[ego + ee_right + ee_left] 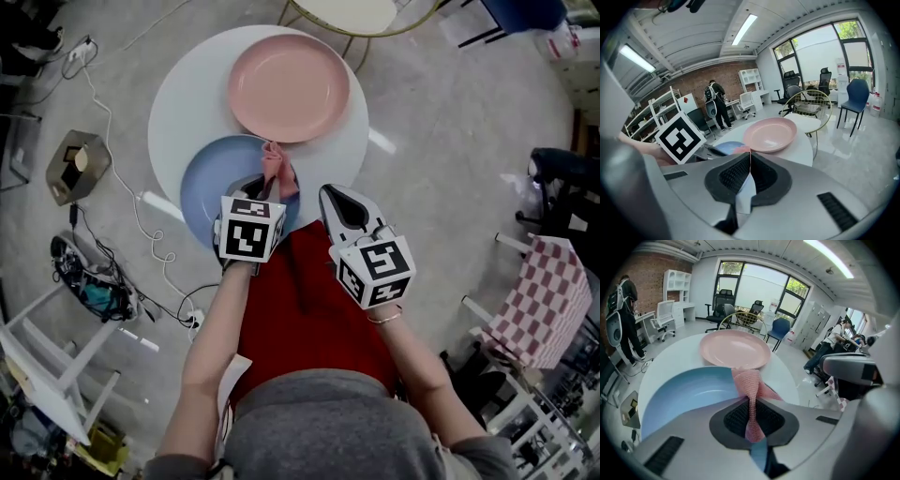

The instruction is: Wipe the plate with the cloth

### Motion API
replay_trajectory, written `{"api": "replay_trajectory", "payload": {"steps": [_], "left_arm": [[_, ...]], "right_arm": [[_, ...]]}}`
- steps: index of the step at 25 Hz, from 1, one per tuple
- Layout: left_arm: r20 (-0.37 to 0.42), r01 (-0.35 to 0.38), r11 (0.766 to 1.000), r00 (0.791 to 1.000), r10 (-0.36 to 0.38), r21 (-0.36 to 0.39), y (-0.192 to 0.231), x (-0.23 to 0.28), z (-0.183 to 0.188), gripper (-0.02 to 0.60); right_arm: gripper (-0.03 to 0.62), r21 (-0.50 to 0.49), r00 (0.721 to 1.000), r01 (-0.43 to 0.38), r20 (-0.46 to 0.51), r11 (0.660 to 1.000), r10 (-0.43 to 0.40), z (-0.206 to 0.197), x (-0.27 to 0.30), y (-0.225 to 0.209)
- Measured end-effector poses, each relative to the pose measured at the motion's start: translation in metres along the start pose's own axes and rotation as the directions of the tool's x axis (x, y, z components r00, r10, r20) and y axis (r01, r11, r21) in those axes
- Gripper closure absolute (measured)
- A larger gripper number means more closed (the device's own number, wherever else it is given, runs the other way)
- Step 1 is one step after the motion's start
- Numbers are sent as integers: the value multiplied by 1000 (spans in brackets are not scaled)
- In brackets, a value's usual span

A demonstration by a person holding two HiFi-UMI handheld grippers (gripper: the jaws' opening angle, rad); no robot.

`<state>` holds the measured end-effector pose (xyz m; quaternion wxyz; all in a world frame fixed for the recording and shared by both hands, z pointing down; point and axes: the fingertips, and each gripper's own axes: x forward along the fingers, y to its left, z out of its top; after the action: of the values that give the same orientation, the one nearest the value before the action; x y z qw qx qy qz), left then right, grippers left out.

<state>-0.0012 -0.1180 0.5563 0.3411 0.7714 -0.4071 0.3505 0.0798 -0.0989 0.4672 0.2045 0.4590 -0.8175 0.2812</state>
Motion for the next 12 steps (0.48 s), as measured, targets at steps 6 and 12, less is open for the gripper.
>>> {"api": "replay_trajectory", "payload": {"steps": [6,12], "left_arm": [[-71,-23,1000,997,22,-21,5,7,-14,548],[-87,-64,994,995,56,-85,29,-1,-29,548]], "right_arm": [[565,3,1000,-18,-12,1000,18,-1,1,-3],[565,-41,996,-85,-38,996,83,4,19,18]]}}
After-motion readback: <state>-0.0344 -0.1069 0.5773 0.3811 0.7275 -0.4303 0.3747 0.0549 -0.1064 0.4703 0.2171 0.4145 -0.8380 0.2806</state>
